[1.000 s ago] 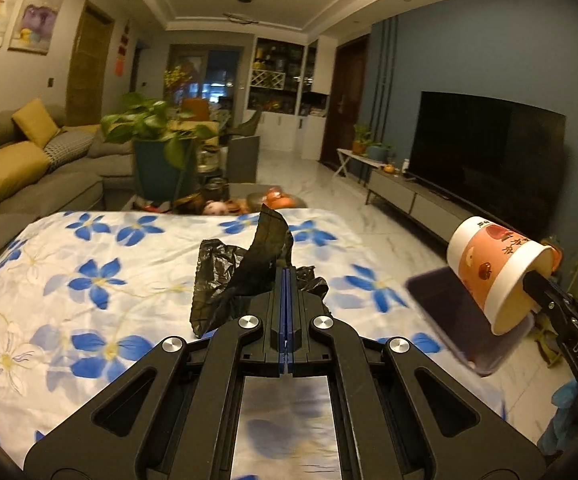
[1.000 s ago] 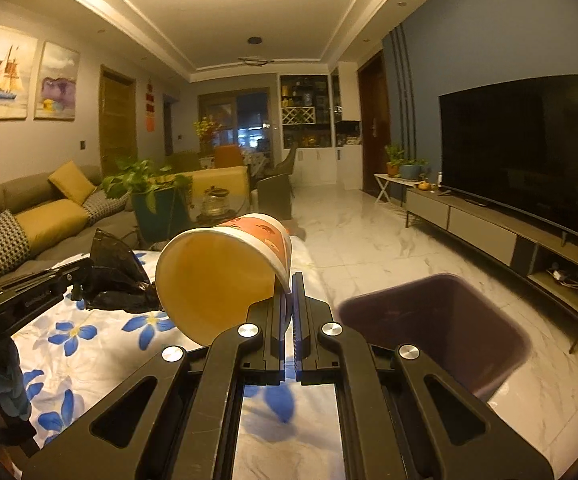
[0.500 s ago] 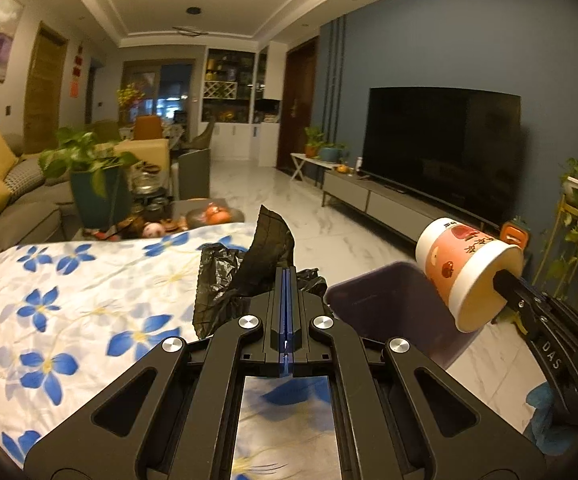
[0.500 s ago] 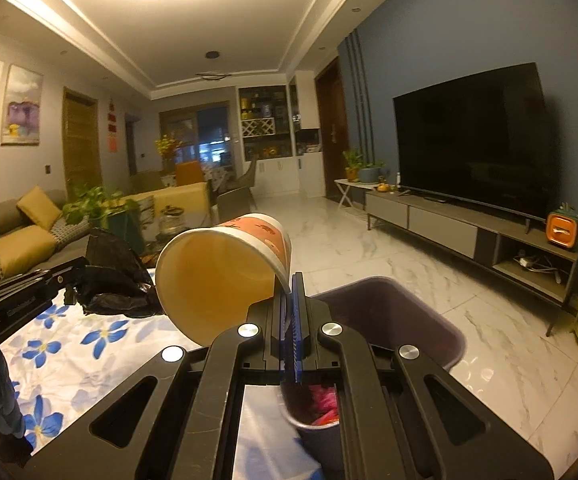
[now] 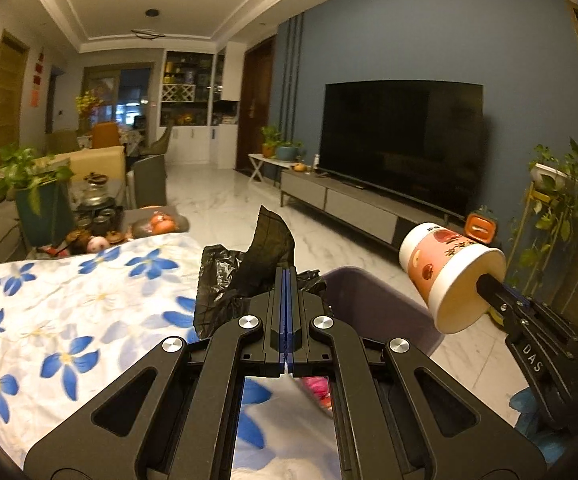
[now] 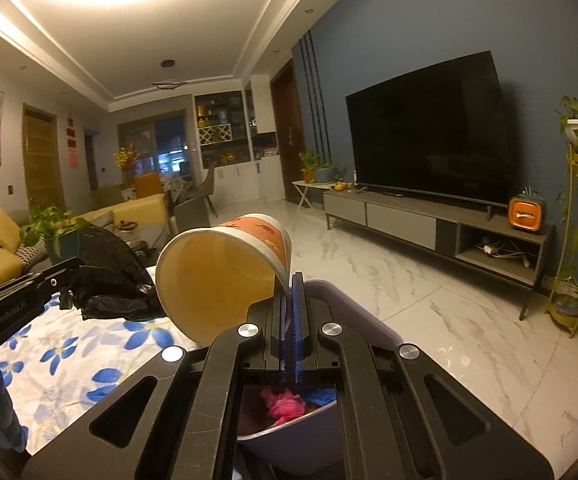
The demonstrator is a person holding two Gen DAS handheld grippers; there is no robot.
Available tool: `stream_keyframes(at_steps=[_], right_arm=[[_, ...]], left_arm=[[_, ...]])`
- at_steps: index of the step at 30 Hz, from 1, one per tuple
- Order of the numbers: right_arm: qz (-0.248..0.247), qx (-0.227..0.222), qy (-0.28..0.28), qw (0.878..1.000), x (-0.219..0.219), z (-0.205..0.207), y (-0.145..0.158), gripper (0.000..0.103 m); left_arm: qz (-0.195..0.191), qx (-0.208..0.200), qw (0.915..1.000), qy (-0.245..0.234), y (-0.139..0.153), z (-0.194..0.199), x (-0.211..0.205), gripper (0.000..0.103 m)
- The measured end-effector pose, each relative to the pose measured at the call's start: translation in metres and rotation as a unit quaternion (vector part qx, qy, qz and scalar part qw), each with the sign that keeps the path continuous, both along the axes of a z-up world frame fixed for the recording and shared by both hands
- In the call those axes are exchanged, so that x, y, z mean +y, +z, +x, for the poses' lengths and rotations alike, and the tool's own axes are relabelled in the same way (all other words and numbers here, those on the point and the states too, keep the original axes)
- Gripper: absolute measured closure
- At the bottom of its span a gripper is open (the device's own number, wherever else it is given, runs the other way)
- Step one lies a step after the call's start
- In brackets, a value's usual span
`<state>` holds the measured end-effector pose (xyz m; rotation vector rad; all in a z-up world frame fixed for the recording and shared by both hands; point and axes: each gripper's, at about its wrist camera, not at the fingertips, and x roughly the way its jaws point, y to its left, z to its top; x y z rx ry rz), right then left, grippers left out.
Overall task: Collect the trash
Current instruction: 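Carry the black bag and white cup over the grey bin and open both tools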
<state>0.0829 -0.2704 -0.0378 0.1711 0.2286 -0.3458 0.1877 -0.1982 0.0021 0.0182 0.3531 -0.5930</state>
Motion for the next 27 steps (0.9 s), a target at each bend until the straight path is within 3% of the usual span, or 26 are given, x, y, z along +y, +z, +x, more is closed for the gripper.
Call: stream_keyframes(at_steps=[27], right_arm=[[0.008,0.017,-0.021,1.0,-0.009,0.016,-0.012,0.099]], left_arm=[[0.006,0.032,0.9987,-0.039,-0.036,0.016,-0.048,0.103]])
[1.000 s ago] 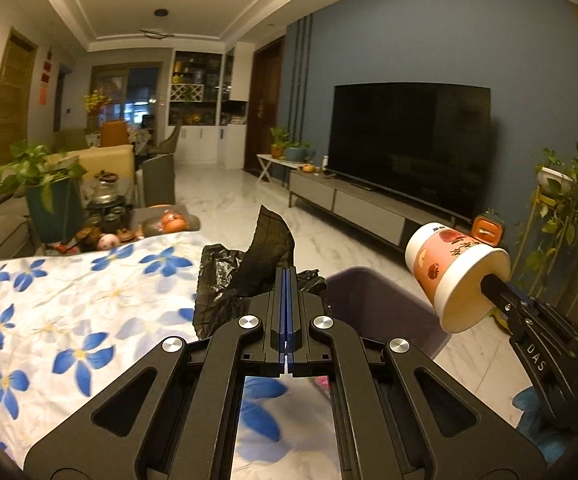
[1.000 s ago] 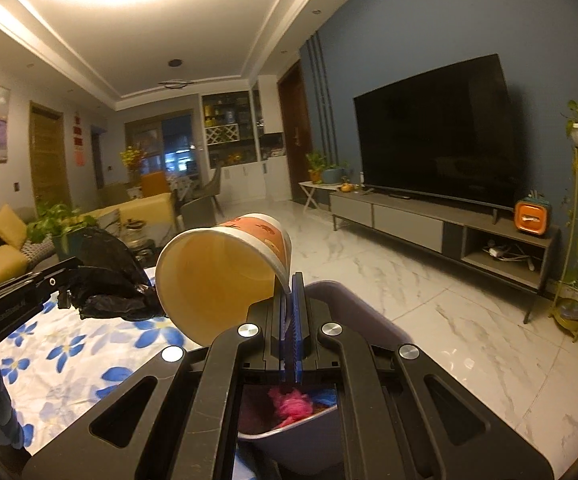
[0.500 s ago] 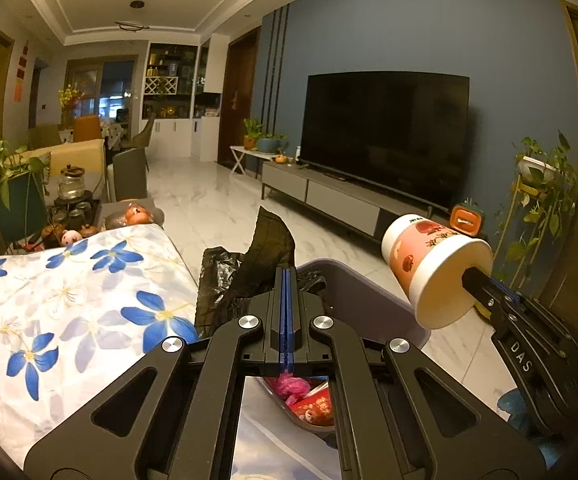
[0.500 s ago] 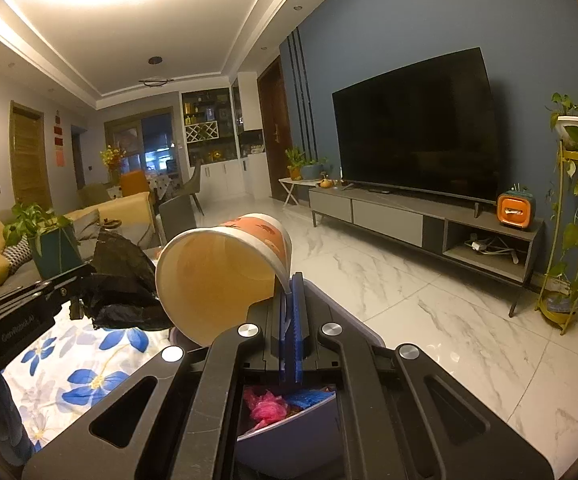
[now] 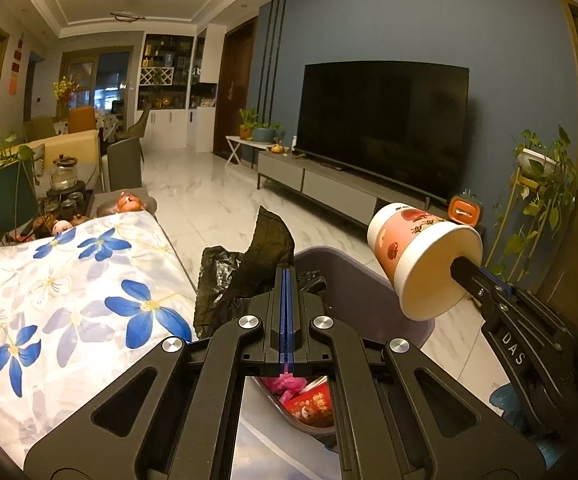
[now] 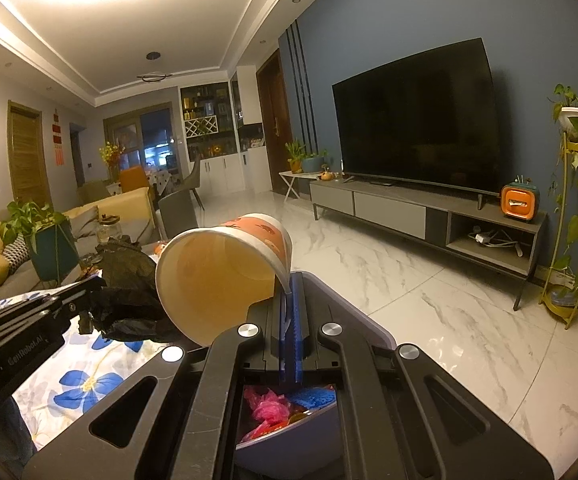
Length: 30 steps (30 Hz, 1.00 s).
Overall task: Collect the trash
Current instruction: 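Carry the black bag and white cup over the grey bin and open both tools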
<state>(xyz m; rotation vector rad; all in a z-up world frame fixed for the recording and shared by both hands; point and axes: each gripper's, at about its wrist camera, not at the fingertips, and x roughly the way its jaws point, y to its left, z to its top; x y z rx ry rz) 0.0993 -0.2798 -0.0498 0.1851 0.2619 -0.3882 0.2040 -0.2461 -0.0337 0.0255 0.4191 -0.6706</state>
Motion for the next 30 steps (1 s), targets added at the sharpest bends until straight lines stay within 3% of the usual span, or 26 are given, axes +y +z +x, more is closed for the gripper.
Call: stream_keyframes(at_steps=[30], right_arm=[[0.012,0.014,0.009,1.0,-0.008,0.017,-0.009,0.099]], left_arm=[[-0.001,0.036,0.9991,-0.022,-0.018,0.021,-0.004,0.103]])
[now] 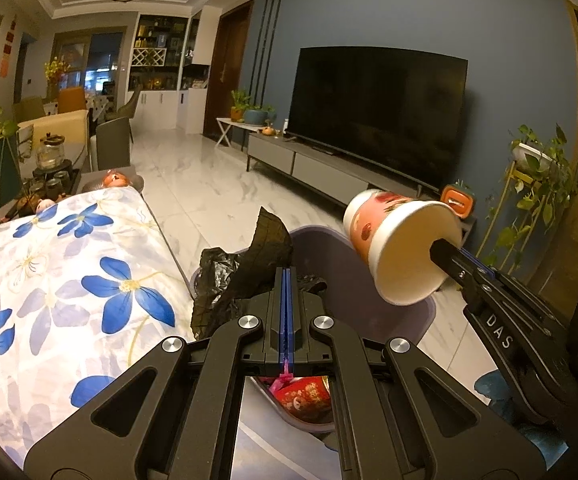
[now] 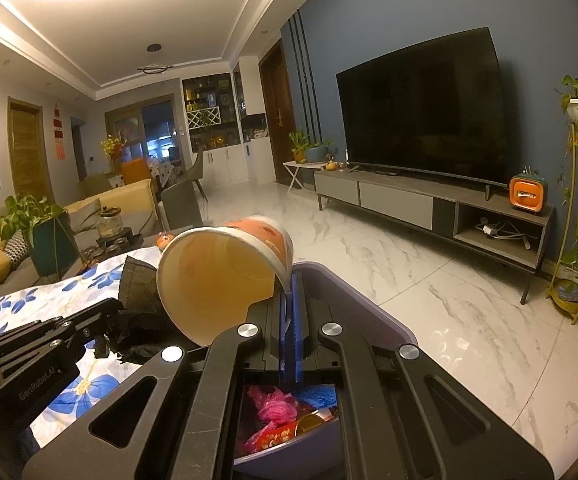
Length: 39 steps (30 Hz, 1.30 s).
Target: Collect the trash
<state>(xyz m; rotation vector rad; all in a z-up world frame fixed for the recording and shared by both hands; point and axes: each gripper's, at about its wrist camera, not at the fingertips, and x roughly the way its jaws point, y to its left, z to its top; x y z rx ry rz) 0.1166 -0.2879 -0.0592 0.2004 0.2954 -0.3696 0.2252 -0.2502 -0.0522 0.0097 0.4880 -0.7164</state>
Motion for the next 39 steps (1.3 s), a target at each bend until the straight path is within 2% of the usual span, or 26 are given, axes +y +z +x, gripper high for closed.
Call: stream_keyframes(at_steps=[4,7,8,10,12,14,18,20,24,25,30,39], right_arm=[[0.004,0.003,0.002,1.0,-0.001,0.002,-0.002,0.098],[0.008,0.003,0.001,1.0,-0.002,0.001,-0.004,0.079],[0.009,0.003,-0.001,1.0,-0.003,0.001,-0.004,0.072],[0.009,0.001,0.003,1.0,-0.002,0.0,-0.004,0.065],[0.009,0.0,0.001,1.0,-0.001,-0.002,-0.003,0.057],[0.012,-0.001,0.002,1.0,0.001,-0.003,-0.003,0.047],[0.011,0.0,0.008,1.0,0.007,-0.013,-0.001,0.031],[0.011,0.0,0.014,1.0,0.013,-0.018,0.0,0.02],[0.005,0.005,0.033,0.999,0.03,-0.029,0.001,0.012],[0.003,0.009,0.038,0.999,0.035,-0.032,0.002,0.006],[-0.002,0.018,0.061,0.998,0.059,-0.044,0.006,0.005],[-0.029,0.022,0.065,0.997,0.103,-0.071,0.01,0.005]], left_arm=[[-0.006,0.006,0.9999,-0.005,-0.003,0.003,0.002,0.103],[-0.002,0.013,0.9999,-0.007,-0.005,0.006,0.004,0.098],[-0.002,0.013,0.9999,-0.003,-0.006,0.007,0.007,0.092],[-0.011,0.015,0.9998,0.004,-0.006,0.009,0.014,0.079],[-0.019,0.011,0.9995,0.021,-0.004,0.009,0.022,0.047],[-0.025,0.004,0.9989,0.038,-0.003,0.006,0.032,0.031],[-0.018,-0.01,0.9974,0.069,0.0,-0.001,0.05,0.021],[-0.011,-0.022,0.9958,0.088,0.001,-0.007,0.06,0.017],[0.006,-0.041,0.9921,0.119,0.003,-0.019,0.081,0.007],[0.009,-0.048,0.9905,0.129,0.004,-0.024,0.088,0.006],[0.022,-0.059,0.983,0.172,0.004,-0.048,0.119,0.006],[0.018,-0.048,0.9772,0.206,0.009,-0.083,0.172,0.006]])
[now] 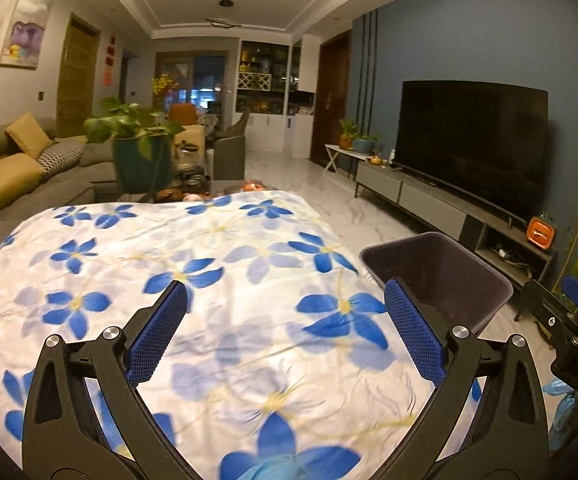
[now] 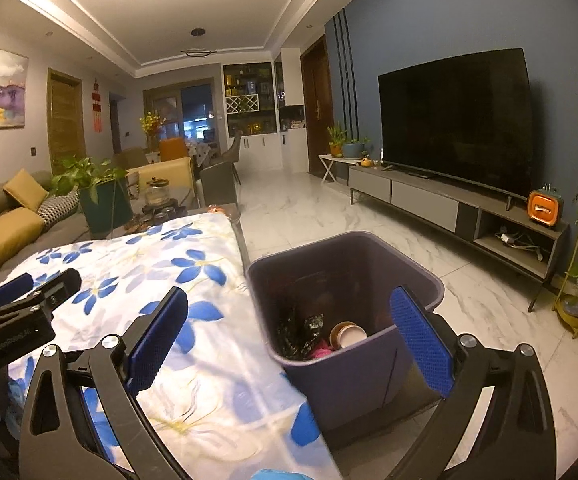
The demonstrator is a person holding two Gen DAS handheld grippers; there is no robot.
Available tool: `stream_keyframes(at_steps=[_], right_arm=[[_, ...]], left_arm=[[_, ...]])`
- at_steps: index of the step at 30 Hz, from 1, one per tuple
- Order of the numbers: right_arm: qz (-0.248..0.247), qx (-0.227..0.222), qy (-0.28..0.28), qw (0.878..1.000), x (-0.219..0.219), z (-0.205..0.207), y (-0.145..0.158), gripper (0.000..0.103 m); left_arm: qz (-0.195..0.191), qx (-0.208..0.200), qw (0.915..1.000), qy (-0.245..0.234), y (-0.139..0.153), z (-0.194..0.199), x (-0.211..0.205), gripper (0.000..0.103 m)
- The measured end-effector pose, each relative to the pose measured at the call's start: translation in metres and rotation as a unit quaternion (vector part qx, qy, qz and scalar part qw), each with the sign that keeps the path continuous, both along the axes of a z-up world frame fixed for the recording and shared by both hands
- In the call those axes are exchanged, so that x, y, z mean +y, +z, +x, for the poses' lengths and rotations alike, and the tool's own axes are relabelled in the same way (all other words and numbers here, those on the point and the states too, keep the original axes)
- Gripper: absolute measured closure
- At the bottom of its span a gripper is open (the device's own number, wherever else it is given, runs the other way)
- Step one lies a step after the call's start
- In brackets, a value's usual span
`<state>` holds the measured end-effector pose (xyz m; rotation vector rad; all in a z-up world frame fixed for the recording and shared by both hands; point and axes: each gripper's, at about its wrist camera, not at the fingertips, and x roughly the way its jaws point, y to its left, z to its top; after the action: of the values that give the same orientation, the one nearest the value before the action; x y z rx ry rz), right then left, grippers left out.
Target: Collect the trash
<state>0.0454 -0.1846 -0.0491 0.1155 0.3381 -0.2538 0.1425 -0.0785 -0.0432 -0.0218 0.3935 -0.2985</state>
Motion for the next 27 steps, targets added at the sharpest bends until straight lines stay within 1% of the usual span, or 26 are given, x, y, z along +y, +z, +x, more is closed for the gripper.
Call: stream_keyframes(at_steps=[4,12,20,27], right_arm=[[-0.006,-0.006,0.002,1.0,0.015,-0.016,0.005,0.005],[-0.022,-0.017,0.013,1.0,0.05,-0.054,0.017,0.005],[-0.036,-0.032,0.029,0.998,0.083,-0.083,0.024,0.005],[-0.043,-0.037,0.047,0.997,0.104,-0.1,0.024,0.005]], left_arm=[[0.007,-0.003,0.9999,0.011,0.004,-0.02,0.015,0.006],[-0.013,0.007,0.9996,0.024,0.005,-0.059,0.047,0.006],[-0.016,-0.007,0.999,0.041,0.009,-0.102,0.077,0.006],[-0.024,-0.009,0.9974,0.068,0.012,-0.127,0.103,0.006]])
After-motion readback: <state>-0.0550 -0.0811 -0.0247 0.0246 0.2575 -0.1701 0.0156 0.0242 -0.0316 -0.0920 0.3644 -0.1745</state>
